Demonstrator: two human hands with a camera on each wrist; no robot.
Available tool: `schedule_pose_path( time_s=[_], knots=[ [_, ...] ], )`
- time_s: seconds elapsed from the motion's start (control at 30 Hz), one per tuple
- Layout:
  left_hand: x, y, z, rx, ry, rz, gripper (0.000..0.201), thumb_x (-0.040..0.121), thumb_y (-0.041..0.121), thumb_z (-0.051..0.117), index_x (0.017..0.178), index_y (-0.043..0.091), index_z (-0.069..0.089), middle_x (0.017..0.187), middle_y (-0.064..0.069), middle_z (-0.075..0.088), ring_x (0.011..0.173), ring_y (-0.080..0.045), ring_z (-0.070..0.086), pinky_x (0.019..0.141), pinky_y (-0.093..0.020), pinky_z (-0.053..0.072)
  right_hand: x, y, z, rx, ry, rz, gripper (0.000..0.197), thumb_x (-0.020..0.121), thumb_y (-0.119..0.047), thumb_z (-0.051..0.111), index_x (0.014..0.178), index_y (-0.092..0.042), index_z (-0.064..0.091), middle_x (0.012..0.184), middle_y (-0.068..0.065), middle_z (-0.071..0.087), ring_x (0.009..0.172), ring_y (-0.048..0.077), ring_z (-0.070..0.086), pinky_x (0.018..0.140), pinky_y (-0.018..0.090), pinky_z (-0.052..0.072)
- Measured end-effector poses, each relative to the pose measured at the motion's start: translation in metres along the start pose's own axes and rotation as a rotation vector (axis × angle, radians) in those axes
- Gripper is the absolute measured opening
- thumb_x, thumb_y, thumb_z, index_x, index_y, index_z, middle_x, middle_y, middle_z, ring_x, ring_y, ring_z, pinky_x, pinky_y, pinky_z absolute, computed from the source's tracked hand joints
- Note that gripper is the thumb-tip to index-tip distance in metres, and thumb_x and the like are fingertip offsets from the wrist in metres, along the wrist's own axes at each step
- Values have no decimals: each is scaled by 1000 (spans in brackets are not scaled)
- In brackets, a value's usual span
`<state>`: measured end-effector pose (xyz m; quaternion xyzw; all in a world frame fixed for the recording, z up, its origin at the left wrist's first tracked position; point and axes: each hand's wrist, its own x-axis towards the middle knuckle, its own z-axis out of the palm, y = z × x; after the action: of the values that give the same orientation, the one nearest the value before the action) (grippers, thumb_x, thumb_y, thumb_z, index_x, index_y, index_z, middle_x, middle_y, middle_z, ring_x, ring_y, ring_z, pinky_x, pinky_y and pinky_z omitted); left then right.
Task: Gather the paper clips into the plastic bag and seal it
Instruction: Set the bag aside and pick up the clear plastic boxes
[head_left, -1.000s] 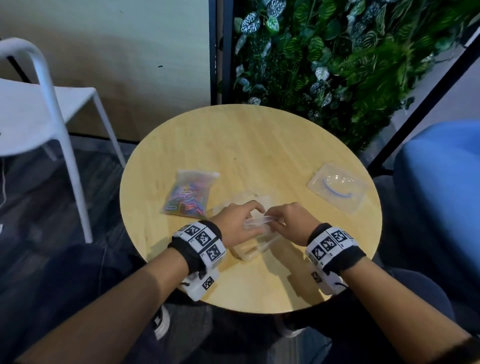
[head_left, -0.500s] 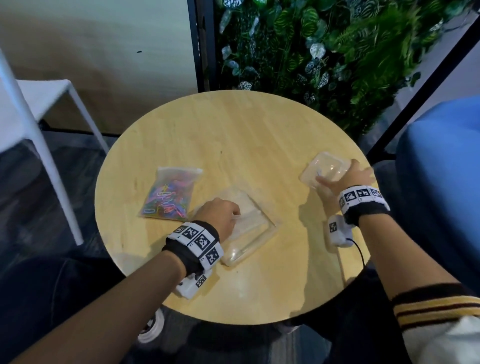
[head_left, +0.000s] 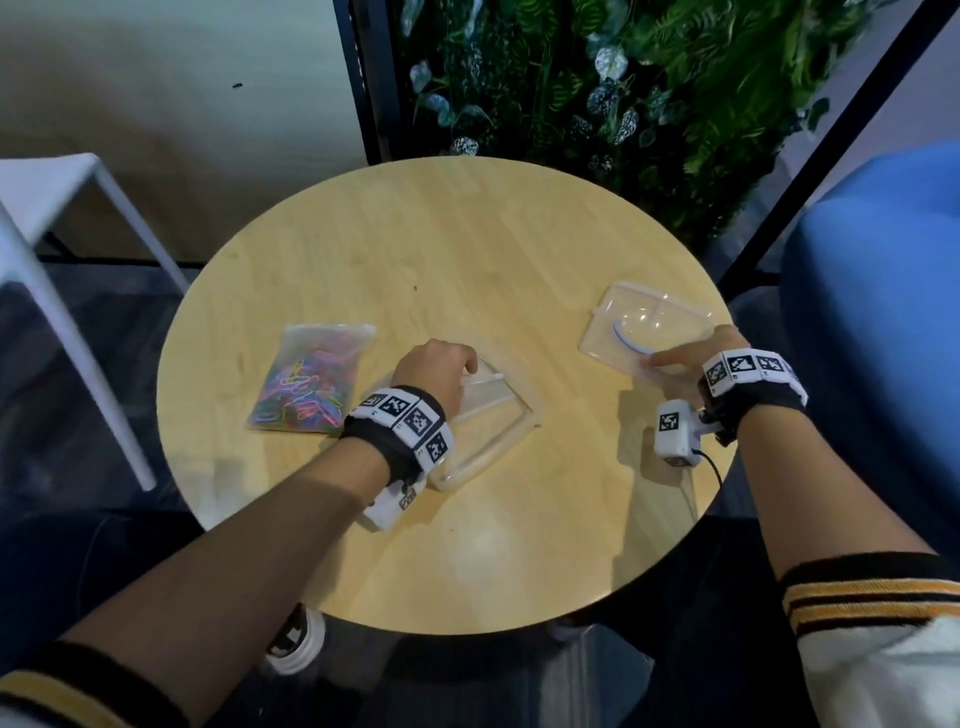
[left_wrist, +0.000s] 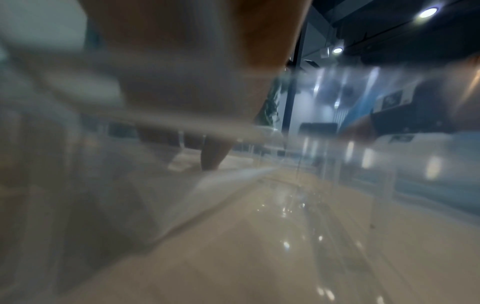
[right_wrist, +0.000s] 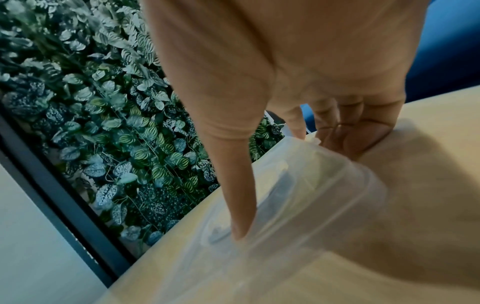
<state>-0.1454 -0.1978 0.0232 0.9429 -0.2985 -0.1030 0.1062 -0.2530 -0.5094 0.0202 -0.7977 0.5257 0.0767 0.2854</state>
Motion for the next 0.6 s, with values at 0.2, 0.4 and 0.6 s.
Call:
schedule_pose_path(
  time_s=[0.2, 0.4, 0.6],
  knots=[
    [8, 0, -10, -67, -42, 22, 36, 84, 16, 70, 119, 25, 64, 107, -1, 68, 95, -21, 64, 85, -34, 55, -9, 4, -8, 211, -185, 98, 42, 61, -29, 88, 86, -5, 67, 92, 18, 66, 76, 36, 62, 65, 39, 50],
    [11, 4, -49, -312, 134, 29, 26, 83, 25, 73, 109, 26, 68, 90, 5, 67, 82, -16, 65, 82, -32, 55, -32, -8, -14, 657, -130, -213, 13, 85, -16, 72, 86, -7, 63, 99, 21, 69, 86, 32, 71, 75, 40, 60],
    [-26, -39, -59, -417, 292, -268, 29, 91, 28, 64, 119, 21, 60, 70, 0, 59, 77, -24, 61, 80, -38, 53, -68, -58, -12, 885, -252, -634, 32, 93, -12, 61, 124, -9, 58, 90, 8, 70, 69, 15, 65, 67, 25, 56]
  ],
)
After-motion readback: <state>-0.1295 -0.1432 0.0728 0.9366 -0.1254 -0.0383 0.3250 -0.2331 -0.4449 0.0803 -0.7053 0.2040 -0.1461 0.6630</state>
